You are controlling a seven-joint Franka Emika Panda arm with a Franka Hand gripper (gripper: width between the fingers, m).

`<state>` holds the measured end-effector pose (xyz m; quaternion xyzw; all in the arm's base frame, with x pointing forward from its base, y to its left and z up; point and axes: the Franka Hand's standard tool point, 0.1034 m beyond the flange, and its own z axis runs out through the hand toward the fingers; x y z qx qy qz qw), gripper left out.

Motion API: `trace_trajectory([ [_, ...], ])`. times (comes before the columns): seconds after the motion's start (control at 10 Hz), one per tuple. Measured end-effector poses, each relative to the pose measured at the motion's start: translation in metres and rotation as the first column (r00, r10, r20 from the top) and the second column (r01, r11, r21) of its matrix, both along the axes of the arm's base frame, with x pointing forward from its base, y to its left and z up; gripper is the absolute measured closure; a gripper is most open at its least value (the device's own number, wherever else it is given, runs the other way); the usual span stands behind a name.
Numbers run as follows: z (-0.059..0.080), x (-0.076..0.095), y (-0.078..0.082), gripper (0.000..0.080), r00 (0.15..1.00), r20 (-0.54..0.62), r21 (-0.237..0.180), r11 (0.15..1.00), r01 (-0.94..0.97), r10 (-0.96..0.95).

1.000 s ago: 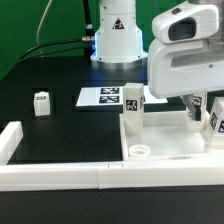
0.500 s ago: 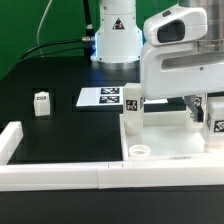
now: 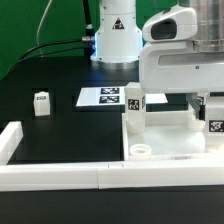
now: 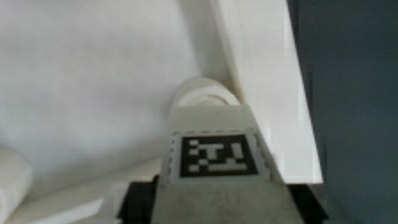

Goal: Assemble square table

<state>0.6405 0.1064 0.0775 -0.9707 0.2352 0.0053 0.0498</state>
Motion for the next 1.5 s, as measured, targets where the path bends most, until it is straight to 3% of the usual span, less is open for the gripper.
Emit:
trace_trajectory([
  [0.2,-0.001,-0.003,0.002,0.0517,0.949,-0.018,-0.007,0.949,0.316,-0.316],
  [0.4,-0.001,-0.005,0.008,0.0515,0.756,-0.062,0.018,0.757,0.653,-0.651],
  [0.6,-0.001,-0.004,0.011,0.0515,0.588,-0.101,0.027,0.589,0.808,-0.802],
  [0.7,-0.001,-0.004,0.01,0.0515,0.574,-0.106,0.029,0.575,0.818,-0.812],
  [0.8,-0.002,-0.004,0.011,0.0515,0.587,-0.105,0.03,0.588,0.809,-0.803],
  [1.0,-0.003,-0.001,0.005,0.0278,0.721,-0.042,0.065,0.718,0.692,-0.691],
  [1.1,-0.001,0.002,-0.001,0.019,0.846,0.026,0.078,0.845,0.529,-0.532],
  [1.2,-0.002,0.001,-0.003,0.019,0.909,0.06,0.07,0.91,0.408,-0.412],
  [1.4,-0.003,0.001,-0.003,0.0152,0.951,0.079,0.059,0.954,0.295,-0.299],
  [1.5,-0.002,0.001,-0.002,0.0152,0.979,0.099,0.031,0.984,0.174,-0.176],
])
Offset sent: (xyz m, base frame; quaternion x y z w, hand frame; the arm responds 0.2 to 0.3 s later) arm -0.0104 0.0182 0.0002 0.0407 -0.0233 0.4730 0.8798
